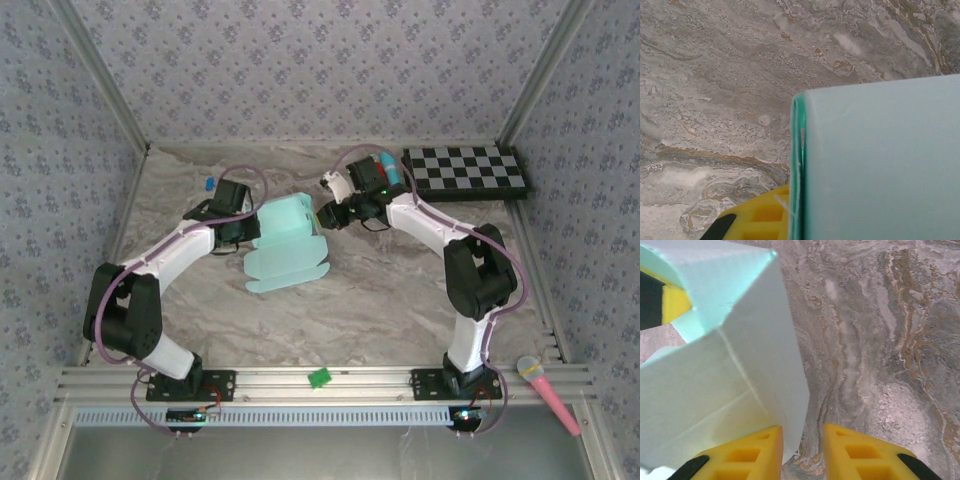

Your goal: Fold the paper box

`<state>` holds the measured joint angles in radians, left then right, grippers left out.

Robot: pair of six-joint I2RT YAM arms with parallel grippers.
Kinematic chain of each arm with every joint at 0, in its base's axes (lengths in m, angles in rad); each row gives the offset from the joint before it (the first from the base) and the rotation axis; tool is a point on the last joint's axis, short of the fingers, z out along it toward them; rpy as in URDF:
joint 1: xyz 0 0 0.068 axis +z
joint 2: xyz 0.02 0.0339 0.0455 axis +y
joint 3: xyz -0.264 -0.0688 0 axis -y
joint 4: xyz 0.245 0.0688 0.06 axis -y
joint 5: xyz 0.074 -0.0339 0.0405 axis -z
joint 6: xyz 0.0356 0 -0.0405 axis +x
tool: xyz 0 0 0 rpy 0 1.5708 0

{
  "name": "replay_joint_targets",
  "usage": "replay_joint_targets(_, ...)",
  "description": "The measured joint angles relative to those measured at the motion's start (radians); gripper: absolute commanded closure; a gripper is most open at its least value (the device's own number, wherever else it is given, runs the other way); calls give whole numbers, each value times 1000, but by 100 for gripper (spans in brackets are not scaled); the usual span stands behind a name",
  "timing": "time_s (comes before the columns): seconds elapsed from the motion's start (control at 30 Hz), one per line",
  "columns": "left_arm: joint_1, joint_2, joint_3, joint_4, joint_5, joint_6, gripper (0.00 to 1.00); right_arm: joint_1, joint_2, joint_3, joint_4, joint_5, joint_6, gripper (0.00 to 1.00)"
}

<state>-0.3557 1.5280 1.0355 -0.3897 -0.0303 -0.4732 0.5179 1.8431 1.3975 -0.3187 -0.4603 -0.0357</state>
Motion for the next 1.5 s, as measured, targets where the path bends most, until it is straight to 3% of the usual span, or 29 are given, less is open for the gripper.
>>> replay_joint_targets(1.03,0,0,0,0,12,-3,100,33,59,69,-2,-89,-25,57)
replay_joint_targets(1.5,0,0,0,0,19,-3,100,72,87,71,59,55,-25,56)
